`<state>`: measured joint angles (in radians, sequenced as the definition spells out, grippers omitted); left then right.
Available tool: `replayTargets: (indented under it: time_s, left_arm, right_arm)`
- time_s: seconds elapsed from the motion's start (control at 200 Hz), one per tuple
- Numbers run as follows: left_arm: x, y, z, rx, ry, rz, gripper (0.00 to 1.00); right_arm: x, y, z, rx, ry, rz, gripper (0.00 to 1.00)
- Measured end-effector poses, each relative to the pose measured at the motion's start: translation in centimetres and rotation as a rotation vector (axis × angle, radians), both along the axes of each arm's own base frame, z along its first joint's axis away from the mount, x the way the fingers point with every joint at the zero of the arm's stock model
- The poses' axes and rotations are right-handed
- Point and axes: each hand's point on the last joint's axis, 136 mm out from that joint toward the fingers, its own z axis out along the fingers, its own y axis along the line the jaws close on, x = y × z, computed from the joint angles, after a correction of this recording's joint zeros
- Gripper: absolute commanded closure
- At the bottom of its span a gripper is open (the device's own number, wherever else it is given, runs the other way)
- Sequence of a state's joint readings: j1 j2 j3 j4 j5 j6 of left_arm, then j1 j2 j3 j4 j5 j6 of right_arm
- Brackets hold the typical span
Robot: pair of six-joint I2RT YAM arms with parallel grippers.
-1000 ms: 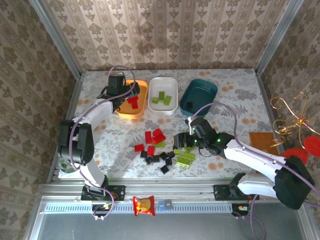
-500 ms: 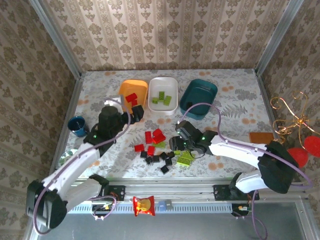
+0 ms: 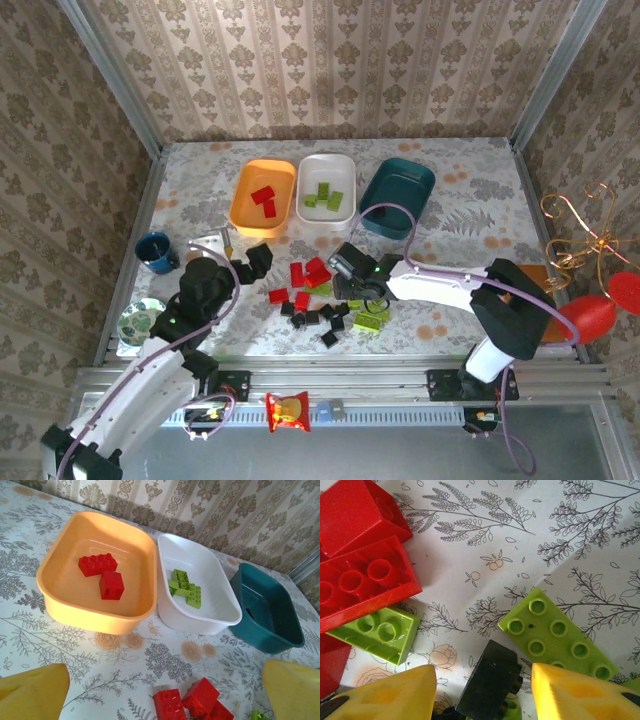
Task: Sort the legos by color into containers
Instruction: Pick up the lego from the bottom-center of the table, then place the lego in the container.
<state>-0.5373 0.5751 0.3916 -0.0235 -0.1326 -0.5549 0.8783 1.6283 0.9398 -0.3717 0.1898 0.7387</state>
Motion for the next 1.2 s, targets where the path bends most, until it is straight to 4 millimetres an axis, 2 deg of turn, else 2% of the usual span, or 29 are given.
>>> replayTargets:
  time_s: [0.185,0.295,0.43,0.65,0.76,0.92,1.025,1.12,1.2]
  left_arm:
    - [-0.1,0.1,-0.4,0.006,0.015,0.001,0.00]
    - [-0.2,0.1,-0.7,0.011,0.023,0.000,0.00]
    - [-0.2,0.1,-0.8,0.012,0.026,0.000,0.00]
    - [-0.2,0.0,-1.0,0.017,0.034,-0.001,0.00]
    - [-0.2,0.0,-1.1,0.017,0.038,-0.007,0.00]
    - [-0.4,-0.3,-1.6,0.024,0.058,-0.024,0.00]
    - [-0.4,-0.6,-1.9,0.030,0.074,-0.039,0.00]
    - [-0.5,-0.8,-1.9,0.027,0.076,-0.051,0.00]
    - [-0.5,-0.9,-1.9,0.025,0.077,-0.057,0.00]
  right_arm:
    - [-0.2,0.2,-0.9,-0.043,0.011,0.006,0.56]
    - [-0.3,-0.1,-1.2,-0.063,0.016,0.001,0.57]
    - [-0.2,-0.3,-1.7,-0.084,0.017,0.000,0.65]
    - [0.1,-0.1,-1.5,-0.082,-0.001,0.011,0.74]
    - [0.7,0.3,0.3,-0.055,-0.054,0.028,0.75]
    - [2.2,0.0,5.5,0.016,-0.186,0.044,0.76]
    - [4.9,-2.7,8.6,0.053,-0.255,-0.031,0.76]
    - [8.9,-7.2,10.6,0.050,-0.306,-0.163,0.76]
    - [11.9,-10.6,11.5,0.032,-0.326,-0.261,0.77]
